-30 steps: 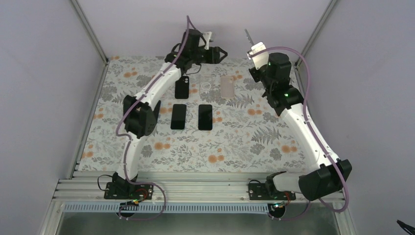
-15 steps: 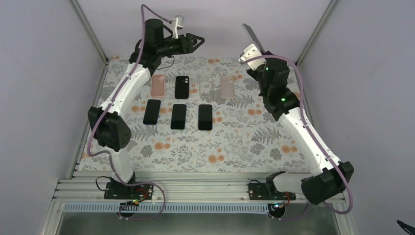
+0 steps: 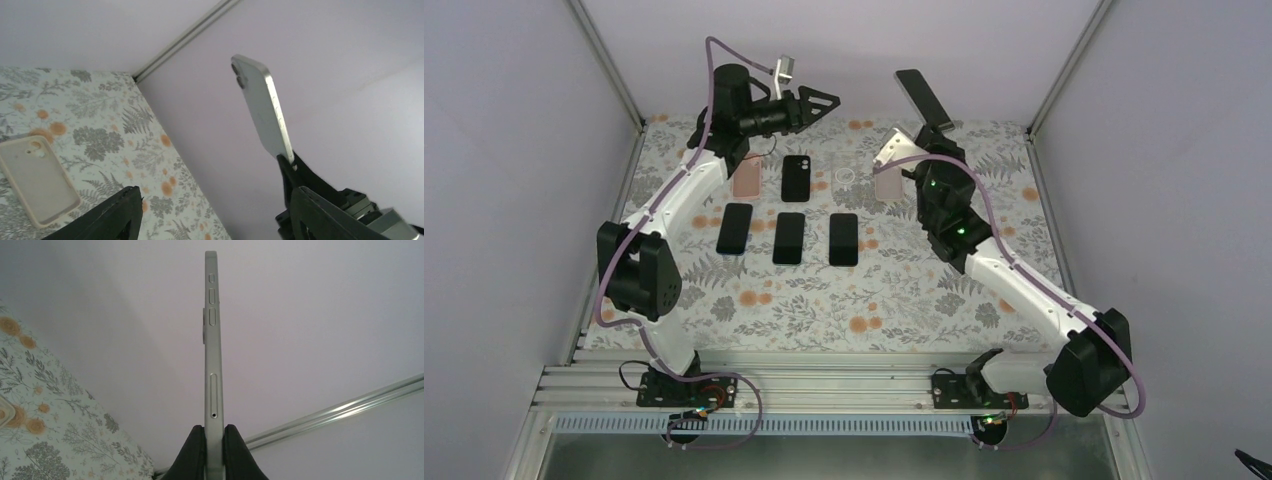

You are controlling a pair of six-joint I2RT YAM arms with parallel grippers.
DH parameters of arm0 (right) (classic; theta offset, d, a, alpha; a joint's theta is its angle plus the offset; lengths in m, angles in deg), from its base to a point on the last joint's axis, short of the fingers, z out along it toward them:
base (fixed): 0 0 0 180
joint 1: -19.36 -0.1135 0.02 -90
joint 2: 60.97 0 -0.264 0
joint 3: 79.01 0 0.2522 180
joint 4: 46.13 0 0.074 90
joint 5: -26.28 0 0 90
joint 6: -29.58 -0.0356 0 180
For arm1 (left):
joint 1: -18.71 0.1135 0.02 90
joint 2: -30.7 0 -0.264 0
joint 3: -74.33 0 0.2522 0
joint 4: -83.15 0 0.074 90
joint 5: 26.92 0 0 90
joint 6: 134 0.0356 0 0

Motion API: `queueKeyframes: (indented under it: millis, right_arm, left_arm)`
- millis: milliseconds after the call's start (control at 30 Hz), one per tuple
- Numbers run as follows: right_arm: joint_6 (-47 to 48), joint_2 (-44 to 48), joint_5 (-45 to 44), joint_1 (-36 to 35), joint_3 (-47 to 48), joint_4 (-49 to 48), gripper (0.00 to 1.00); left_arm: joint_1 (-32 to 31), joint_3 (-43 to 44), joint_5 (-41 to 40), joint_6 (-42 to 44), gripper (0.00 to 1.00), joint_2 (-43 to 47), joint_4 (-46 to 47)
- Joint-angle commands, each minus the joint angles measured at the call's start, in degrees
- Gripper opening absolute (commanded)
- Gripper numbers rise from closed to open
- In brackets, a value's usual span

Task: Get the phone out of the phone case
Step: Place the phone at the center of the board.

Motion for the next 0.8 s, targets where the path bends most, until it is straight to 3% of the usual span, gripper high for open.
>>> queueKeyframes:
  millis: [0, 333, 767]
  right_arm:
    - [6.5, 0.3, -3.0, -2.8, -3.1, -12.4, 0.04]
    - [13.0, -1.4, -4.0, -7.8, -7.8, -19.8, 0.04]
    - [19.3, -3.5, -4.6, -11.6, -11.2, -26.8, 0.04]
  left_arm:
    - [-0.7, -1.9, 2.8, -4.9, 0.74, 0.6, 7.4]
    - [-5.0, -2.9, 2.2, -5.7, 0.75, -0.7, 8.1]
    - [-7.7, -1.0, 1.8, -7.6, 0.62, -4.3, 7.1]
